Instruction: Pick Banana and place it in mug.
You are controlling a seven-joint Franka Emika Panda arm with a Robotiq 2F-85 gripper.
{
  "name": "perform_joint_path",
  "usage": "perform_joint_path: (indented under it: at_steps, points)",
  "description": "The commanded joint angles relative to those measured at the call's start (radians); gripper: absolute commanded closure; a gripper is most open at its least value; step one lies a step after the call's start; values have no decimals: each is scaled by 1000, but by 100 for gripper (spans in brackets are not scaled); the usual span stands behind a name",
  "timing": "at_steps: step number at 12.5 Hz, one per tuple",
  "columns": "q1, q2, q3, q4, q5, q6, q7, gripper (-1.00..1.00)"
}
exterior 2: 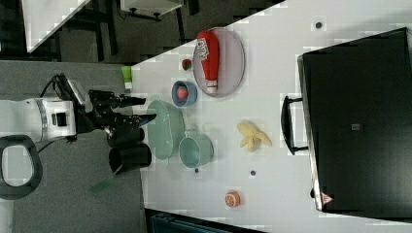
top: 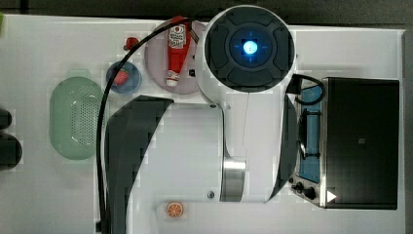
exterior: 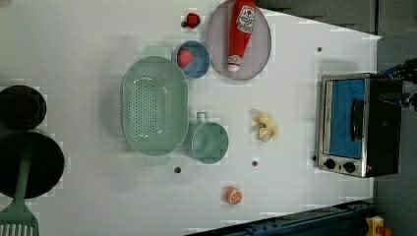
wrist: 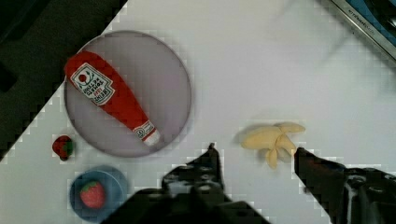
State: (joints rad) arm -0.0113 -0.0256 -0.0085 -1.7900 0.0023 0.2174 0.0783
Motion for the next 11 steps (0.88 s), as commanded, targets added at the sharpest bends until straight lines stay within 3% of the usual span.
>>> perform_joint_path:
  at_steps: [1,3,7,11]
  points:
    - [-12,-330,9,-156,-8,-194,-28,-59]
    - [-12,-326,10,-159,-8,-194,-29,-99]
    - [-12,-284,7,-246,-8,-144,-72,-100]
    - [-12,-221,2,-423,-8,77,-137,-100]
